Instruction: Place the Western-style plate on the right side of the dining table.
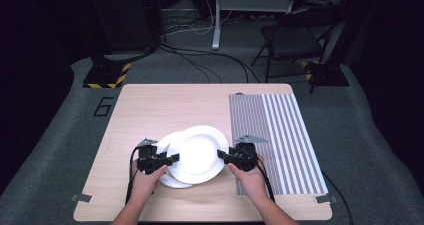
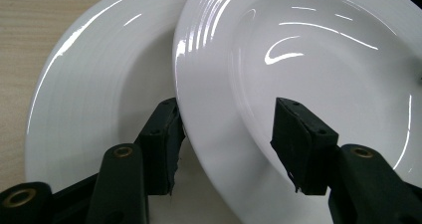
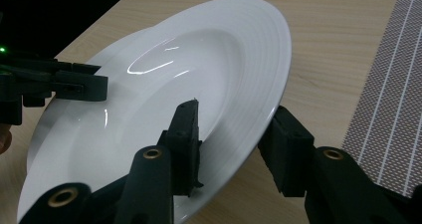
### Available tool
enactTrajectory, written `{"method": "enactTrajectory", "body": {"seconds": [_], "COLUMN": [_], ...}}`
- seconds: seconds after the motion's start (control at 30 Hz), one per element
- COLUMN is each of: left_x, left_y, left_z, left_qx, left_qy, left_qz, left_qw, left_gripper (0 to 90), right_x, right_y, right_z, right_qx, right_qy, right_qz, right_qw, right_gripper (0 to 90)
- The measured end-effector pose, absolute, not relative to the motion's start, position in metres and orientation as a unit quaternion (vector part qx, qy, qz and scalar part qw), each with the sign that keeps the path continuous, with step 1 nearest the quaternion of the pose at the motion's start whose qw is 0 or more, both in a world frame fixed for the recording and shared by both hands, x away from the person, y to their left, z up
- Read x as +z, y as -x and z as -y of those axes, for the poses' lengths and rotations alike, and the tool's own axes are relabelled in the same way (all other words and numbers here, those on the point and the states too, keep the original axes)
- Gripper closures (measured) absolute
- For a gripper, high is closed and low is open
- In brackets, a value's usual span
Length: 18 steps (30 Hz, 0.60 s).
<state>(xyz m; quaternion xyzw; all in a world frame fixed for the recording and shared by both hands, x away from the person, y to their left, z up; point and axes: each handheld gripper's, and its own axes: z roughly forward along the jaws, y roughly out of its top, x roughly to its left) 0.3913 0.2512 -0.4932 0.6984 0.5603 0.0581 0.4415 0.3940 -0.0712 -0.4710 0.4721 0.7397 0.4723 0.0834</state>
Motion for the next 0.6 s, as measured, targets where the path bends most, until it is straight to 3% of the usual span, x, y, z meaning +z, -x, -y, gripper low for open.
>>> {"method": "enactTrajectory", "body": {"seconds": [0.23,0.33,0.6], "left_x": [-0.490,-0.488,-0.485], "left_y": [-0.388,-0.385,-0.377], "left_z": [-0.253,-0.253,-0.249], "left_qx": [0.057,0.063,0.082], "left_qy": [-0.692,-0.690,-0.685], "left_qz": [-0.565,-0.567,-0.575], "left_qw": [0.446,0.445,0.441], "left_gripper": [48.1,48.5,49.5], "right_x": [-0.471,-0.469,-0.469], "right_y": [-0.393,-0.391,-0.378], "right_z": [0.070,0.067,0.061], "right_qx": [0.465,0.453,0.439], "right_qy": [-0.479,-0.486,-0.510], "right_qz": [-0.740,-0.739,-0.726], "right_qw": [0.090,0.110,0.140], "right_gripper": [58.0,53.3,51.1]}}
